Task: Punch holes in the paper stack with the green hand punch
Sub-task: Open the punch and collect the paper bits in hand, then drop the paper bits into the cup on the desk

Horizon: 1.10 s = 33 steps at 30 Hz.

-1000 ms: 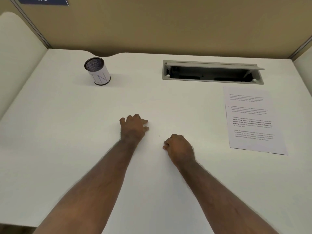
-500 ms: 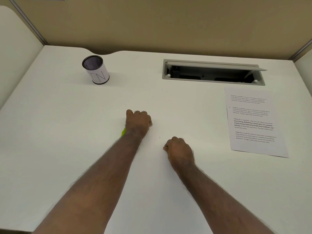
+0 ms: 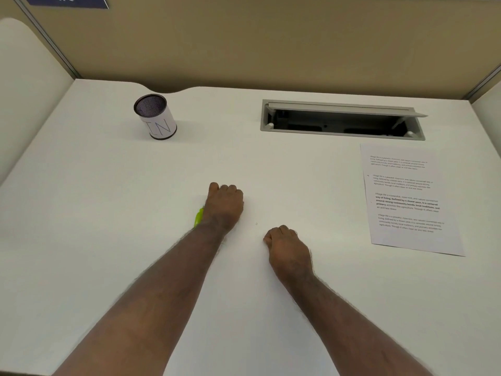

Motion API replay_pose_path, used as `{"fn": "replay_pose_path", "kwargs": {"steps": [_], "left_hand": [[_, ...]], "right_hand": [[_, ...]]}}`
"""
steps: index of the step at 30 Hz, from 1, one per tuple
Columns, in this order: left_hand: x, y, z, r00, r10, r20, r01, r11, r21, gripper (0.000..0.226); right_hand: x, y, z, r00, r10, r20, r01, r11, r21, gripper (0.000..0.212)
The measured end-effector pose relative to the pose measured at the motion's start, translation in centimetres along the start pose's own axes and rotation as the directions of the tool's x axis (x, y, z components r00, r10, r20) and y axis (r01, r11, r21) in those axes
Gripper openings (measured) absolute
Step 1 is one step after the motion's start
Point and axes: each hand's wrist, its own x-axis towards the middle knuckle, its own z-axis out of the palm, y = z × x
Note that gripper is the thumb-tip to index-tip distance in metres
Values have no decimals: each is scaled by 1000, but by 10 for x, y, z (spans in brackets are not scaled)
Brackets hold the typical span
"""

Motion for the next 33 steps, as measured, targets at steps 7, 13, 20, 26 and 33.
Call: {"fn": "replay_pose_path", "kwargs": {"steps": [7, 13, 20, 26, 33], "left_hand": [[0, -36, -14, 965, -251, -77, 230, 949, -215, 24], [-11, -53, -17, 939, -339, -58, 299, 888, -349, 22], [-11, -92, -30, 883, -462, -84, 356, 776, -520, 21], [8, -154, -58, 810, -567, -150, 401, 722, -564, 21], [48, -216, -78, 738, -649, -186, 441, 672, -596, 23]], "right_hand": [[18, 13, -18, 974, 228, -3, -218, 933, 286, 21], [28, 8, -23, 954, 296, 56, -294, 873, 388, 21], [64, -23, -32, 971, 232, 54, -230, 861, 453, 21], [130, -93, -50, 995, 99, -7, -82, 857, 509, 22], [207, -180, -60, 997, -25, -71, 56, 871, 489, 19]]}}
